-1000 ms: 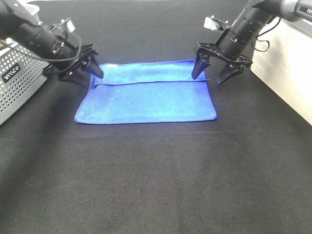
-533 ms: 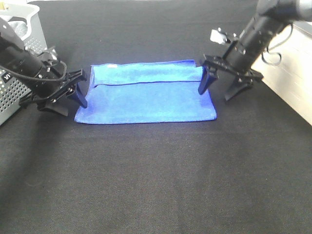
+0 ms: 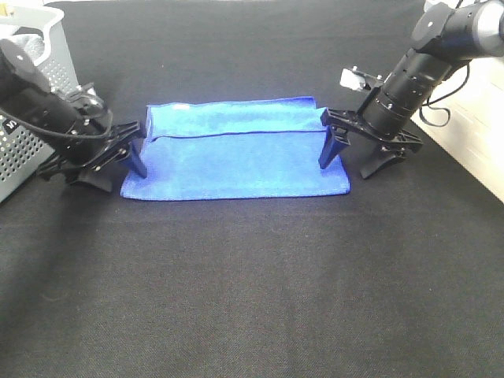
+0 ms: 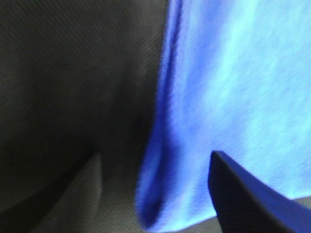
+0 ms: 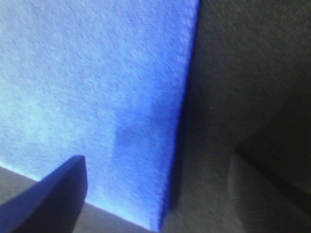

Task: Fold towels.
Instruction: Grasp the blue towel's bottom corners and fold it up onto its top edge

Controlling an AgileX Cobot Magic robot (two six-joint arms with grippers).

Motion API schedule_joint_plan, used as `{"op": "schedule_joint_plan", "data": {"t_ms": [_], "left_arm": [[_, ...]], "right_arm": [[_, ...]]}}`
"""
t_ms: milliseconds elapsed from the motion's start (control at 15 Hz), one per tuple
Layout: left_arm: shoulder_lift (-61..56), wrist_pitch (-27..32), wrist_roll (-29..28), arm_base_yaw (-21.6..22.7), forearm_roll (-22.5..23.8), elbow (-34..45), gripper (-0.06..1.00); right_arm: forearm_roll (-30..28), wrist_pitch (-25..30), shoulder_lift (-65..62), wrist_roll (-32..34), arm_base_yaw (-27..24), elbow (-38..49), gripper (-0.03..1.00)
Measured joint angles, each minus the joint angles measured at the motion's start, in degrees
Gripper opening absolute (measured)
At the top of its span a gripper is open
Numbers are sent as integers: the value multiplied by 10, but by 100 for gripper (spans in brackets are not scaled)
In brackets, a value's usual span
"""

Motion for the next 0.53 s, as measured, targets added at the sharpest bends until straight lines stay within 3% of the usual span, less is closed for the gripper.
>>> {"op": "schedule_joint_plan", "data": {"t_ms": [133, 267, 400, 467, 533], "left_arm": [[2, -8, 0, -14, 0, -1, 62], [4, -11, -5, -15, -1, -1, 56], [8, -11, -9, -16, -1, -1, 35], [11, -8, -10, -16, -1, -1, 16], [12, -4, -10, -16, -2, -1, 4]], "right_arm": [[22, -1, 5, -10, 0, 0, 75], [36, 4, 10, -13, 0, -1, 66], [49, 10, 19, -14, 0, -1, 45], [54, 17, 25, -14, 0, -1, 22], [56, 19, 28, -13, 0, -1, 7]]}}
